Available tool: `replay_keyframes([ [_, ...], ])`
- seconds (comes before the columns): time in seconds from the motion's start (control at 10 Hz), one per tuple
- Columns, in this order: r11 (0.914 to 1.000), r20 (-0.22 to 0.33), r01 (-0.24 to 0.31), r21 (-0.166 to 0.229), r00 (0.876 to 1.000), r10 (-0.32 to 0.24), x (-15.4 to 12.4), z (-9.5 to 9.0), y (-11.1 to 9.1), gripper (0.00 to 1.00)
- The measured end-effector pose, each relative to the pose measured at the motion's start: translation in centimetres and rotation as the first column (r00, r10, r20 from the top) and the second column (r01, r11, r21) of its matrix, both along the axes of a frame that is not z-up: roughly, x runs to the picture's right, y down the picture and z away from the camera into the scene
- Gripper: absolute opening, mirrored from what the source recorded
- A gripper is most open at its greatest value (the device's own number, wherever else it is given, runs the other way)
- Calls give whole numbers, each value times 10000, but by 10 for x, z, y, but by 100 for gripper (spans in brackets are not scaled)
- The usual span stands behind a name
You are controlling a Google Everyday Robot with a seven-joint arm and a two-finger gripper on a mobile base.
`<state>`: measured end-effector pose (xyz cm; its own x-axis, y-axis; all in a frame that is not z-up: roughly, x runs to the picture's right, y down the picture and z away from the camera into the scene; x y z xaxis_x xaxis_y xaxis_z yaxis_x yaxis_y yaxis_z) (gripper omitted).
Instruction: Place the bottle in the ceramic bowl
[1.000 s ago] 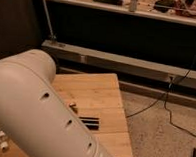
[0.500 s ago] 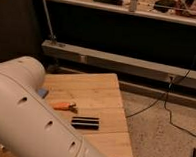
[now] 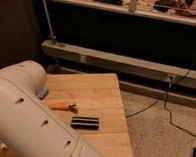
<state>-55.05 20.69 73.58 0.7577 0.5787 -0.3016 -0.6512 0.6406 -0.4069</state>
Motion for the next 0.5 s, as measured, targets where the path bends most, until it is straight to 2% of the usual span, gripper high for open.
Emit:
replay_keyframes([
  [0.2, 9990, -82, -177, -410, 9998, 174, 2, 10, 4, 65],
  [0.4, 9937, -42, -363, -1064, 9993, 361, 1, 17, 11, 65],
  [0.5, 9923, -49, -400, -1171, 9992, 397, 0, 20, 11, 65],
])
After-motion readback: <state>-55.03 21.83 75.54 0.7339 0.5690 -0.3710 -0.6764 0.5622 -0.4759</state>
